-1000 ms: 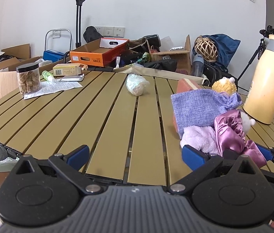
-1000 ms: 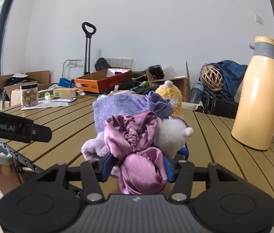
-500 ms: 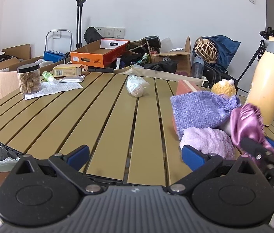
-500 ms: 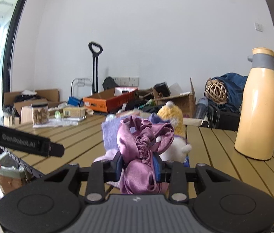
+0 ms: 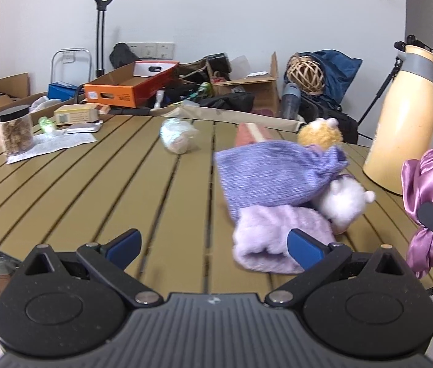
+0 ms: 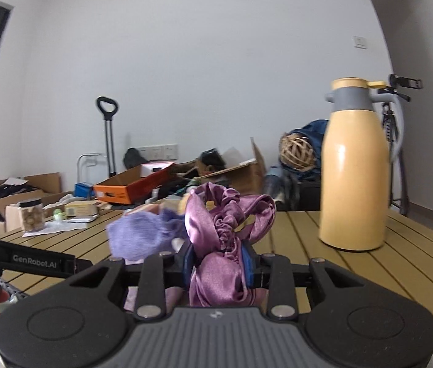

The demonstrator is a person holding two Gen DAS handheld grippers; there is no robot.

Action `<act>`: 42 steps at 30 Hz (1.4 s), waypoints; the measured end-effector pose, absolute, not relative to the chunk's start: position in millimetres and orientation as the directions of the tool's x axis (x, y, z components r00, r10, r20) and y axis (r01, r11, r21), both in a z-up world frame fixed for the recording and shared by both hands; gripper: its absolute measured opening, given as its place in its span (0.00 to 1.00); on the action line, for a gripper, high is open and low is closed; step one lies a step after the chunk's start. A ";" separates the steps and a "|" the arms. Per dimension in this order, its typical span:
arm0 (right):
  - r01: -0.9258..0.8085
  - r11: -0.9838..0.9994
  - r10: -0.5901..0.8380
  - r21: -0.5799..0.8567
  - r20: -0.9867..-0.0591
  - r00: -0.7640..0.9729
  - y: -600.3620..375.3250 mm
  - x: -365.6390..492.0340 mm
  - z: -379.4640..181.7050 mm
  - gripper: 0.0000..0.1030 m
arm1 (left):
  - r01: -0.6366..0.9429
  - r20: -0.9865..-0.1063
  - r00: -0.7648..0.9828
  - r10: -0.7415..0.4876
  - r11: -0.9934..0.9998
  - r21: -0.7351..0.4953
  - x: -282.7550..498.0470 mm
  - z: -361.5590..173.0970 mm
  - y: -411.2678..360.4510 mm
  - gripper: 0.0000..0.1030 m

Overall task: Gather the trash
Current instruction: 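Close the left tool on the lilac fluffy sock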

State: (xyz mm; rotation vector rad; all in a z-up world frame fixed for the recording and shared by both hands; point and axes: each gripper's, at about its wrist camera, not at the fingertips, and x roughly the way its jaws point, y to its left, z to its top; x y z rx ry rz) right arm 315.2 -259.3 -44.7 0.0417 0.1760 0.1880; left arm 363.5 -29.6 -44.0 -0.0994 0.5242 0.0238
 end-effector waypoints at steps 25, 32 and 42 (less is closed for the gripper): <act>-0.106 0.992 0.120 0.073 -0.220 0.968 -282.6 318.2 -52.1 0.29 | -0.004 -0.581 0.814 -0.029 0.998 -0.055 424.8 -80.4 -93.4 1.00; -0.101 0.992 0.116 0.075 -0.230 0.966 -281.5 319.9 -51.9 0.29 | -0.003 -0.589 0.808 -0.029 0.999 -0.053 426.5 -89.9 -92.4 1.00; -0.105 0.991 0.121 0.082 -0.232 0.965 -281.9 320.2 -51.9 0.29 | 0.022 -0.551 0.834 -0.040 0.999 -0.038 414.7 -86.6 -97.3 0.80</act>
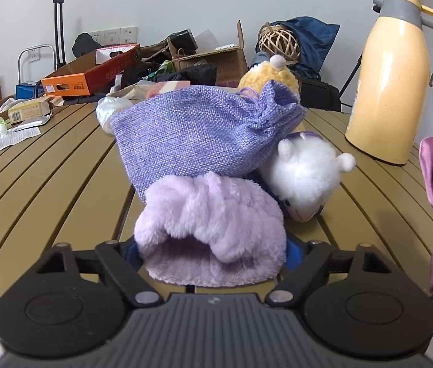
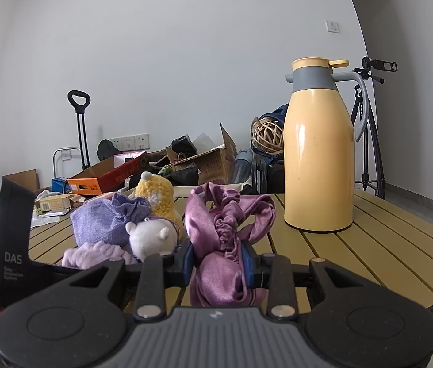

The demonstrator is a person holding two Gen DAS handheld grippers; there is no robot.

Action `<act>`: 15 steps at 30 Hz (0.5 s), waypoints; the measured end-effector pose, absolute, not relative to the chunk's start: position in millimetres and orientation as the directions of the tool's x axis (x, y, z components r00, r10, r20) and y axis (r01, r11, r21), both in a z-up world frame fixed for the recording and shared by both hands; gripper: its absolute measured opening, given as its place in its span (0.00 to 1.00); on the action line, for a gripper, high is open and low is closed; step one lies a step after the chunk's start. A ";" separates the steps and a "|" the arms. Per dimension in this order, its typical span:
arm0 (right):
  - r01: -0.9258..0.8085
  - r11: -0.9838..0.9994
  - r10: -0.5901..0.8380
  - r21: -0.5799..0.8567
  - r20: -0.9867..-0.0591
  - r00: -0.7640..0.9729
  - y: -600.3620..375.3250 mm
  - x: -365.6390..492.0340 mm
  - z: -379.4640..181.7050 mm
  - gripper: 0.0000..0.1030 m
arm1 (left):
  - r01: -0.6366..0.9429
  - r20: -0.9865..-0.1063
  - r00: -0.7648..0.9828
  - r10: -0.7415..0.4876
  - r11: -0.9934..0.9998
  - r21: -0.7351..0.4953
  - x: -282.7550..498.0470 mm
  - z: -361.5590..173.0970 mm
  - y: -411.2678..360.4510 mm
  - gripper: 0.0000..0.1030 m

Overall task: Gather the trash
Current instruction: 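Close the left tool on the lilac fluffy sock, then lift the lilac sock with the left tool while the right tool carries the scrunchie toward the bin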

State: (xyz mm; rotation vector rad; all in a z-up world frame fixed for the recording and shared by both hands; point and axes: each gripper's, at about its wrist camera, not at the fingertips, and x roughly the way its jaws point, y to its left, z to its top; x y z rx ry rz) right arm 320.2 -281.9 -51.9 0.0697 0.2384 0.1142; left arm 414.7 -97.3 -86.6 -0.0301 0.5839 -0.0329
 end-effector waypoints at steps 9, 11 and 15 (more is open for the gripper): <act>-0.120 0.989 0.137 0.088 -0.225 0.965 -282.1 319.2 -52.3 0.30 | 0.038 -0.512 0.858 -0.050 0.999 -0.034 392.7 -68.7 -96.3 0.48; -0.124 0.988 0.141 0.090 -0.222 0.965 -283.6 319.0 -52.5 0.30 | 0.046 -0.504 0.862 -0.053 0.999 -0.026 387.6 -65.1 -96.9 0.37; -0.130 0.987 0.148 0.096 -0.218 0.965 -285.8 318.4 -51.5 0.30 | 0.063 -0.496 0.866 -0.067 0.998 -0.025 379.0 -58.9 -98.2 0.27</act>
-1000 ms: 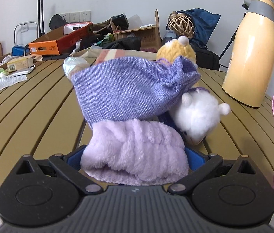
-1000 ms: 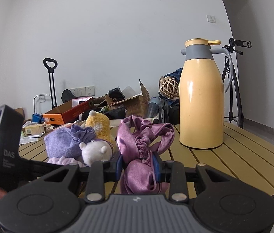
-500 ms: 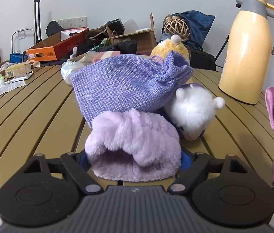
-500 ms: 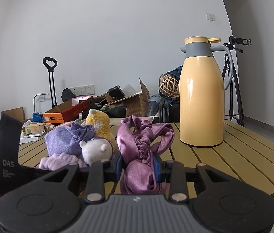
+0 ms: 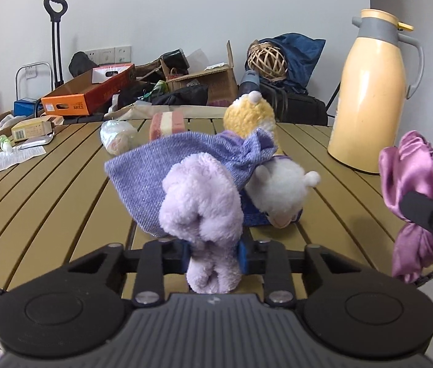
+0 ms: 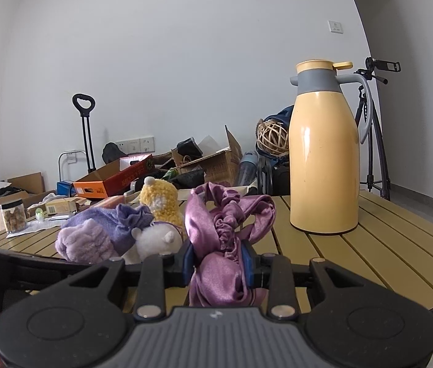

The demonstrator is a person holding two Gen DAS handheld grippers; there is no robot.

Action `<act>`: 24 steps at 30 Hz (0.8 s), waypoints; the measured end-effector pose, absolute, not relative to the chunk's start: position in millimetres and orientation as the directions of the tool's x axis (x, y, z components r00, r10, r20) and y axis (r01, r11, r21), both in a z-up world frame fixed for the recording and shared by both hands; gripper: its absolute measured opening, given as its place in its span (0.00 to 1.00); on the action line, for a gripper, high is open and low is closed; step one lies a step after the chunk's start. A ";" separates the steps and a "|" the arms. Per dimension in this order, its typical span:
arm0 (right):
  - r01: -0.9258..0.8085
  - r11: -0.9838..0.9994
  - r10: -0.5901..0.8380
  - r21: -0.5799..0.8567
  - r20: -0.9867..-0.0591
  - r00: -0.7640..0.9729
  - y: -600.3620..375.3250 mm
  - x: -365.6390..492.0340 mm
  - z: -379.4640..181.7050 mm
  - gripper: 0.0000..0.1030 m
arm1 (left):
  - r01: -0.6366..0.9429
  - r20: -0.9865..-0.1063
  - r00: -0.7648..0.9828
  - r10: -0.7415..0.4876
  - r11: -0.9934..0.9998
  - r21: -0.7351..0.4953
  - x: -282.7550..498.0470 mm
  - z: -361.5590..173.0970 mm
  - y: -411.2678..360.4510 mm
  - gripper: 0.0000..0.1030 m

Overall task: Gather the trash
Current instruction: 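Lift the lilac sock with the left tool while the right tool carries the scrunchie toward the bin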

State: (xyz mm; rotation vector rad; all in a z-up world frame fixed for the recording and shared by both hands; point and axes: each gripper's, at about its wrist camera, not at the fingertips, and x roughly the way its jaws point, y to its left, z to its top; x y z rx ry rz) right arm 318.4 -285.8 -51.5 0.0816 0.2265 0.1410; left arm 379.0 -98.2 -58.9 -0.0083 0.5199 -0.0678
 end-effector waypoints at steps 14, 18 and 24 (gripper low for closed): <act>-0.155 0.982 0.174 0.108 -0.202 0.964 -285.8 315.2 -48.3 0.30 | 0.087 -0.454 0.886 -0.097 0.995 -0.043 361.7 -43.4 -88.9 0.25; -0.161 0.981 0.179 0.105 -0.198 0.964 -284.3 312.4 -48.4 0.30 | 0.088 -0.437 0.893 -0.108 0.994 -0.066 353.7 -34.9 -81.7 0.25; -0.183 0.977 0.202 0.112 -0.191 0.961 -280.6 306.3 -45.3 0.30 | 0.124 -0.411 0.897 -0.163 0.985 -0.120 338.1 -22.1 -66.4 0.25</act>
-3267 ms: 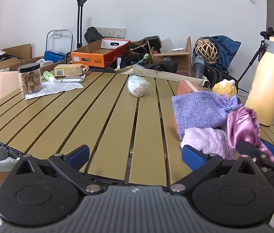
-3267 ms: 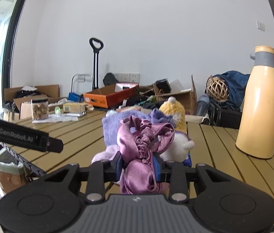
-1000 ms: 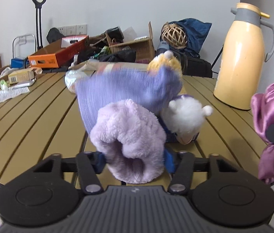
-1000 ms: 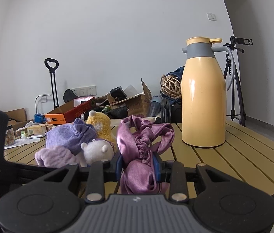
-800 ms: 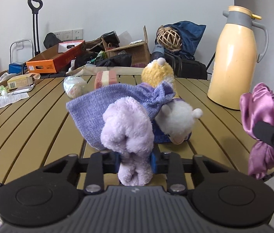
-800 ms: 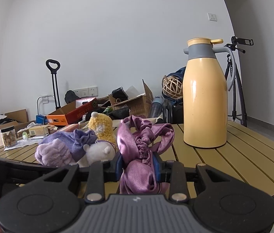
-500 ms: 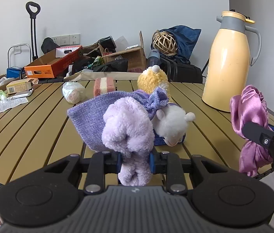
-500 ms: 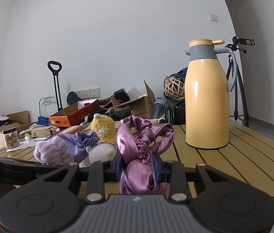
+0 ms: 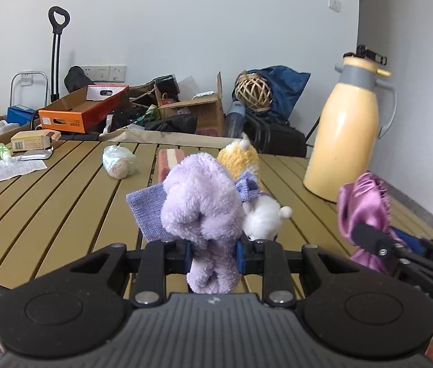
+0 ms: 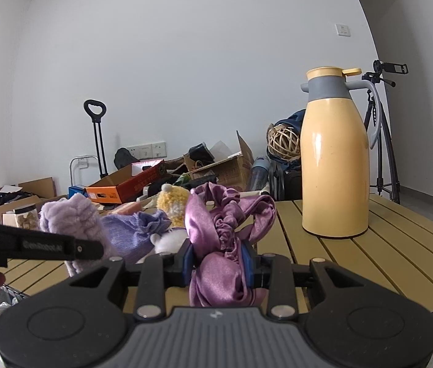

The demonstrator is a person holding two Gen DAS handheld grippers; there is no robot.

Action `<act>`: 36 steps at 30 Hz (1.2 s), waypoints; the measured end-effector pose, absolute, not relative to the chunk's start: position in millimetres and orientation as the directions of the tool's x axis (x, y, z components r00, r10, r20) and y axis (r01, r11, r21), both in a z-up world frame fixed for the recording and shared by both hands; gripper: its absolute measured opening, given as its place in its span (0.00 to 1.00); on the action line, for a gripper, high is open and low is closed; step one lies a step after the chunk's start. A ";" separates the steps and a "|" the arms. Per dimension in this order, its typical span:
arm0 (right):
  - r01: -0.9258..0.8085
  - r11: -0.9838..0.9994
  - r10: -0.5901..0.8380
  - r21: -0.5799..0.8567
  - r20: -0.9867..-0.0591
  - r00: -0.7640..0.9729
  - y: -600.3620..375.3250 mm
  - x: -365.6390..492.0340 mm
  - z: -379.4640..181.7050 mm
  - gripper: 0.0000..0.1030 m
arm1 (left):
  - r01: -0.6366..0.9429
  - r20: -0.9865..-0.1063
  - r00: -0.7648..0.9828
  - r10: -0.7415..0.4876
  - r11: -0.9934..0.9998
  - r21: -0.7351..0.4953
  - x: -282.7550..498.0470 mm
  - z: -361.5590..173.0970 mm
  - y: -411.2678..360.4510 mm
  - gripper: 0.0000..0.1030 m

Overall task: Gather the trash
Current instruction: 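Lift the lilac sock with the left tool while the right tool carries the scrunchie toward the bin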

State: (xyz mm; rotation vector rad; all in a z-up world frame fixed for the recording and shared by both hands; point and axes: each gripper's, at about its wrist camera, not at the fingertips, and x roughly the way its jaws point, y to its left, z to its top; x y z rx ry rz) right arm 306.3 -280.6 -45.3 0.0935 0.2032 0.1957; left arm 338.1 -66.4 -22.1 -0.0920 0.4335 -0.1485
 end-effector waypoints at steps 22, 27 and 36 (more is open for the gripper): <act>-0.284 0.949 0.306 0.137 -0.185 0.934 -247.9 262.4 -33.6 0.30 | 0.117 -0.403 0.905 -0.134 0.991 -0.067 264.6 -6.7 -49.5 0.25; -0.302 0.943 0.326 0.137 -0.211 0.922 -239.4 244.9 -41.0 0.30 | 0.107 -0.425 0.897 -0.120 0.993 -0.055 248.9 -11.8 -42.0 0.25; -0.326 0.936 0.351 0.132 -0.289 0.891 -228.8 217.1 -59.4 0.30 | 0.101 -0.474 0.873 -0.118 0.993 -0.061 222.6 -24.9 -30.3 0.25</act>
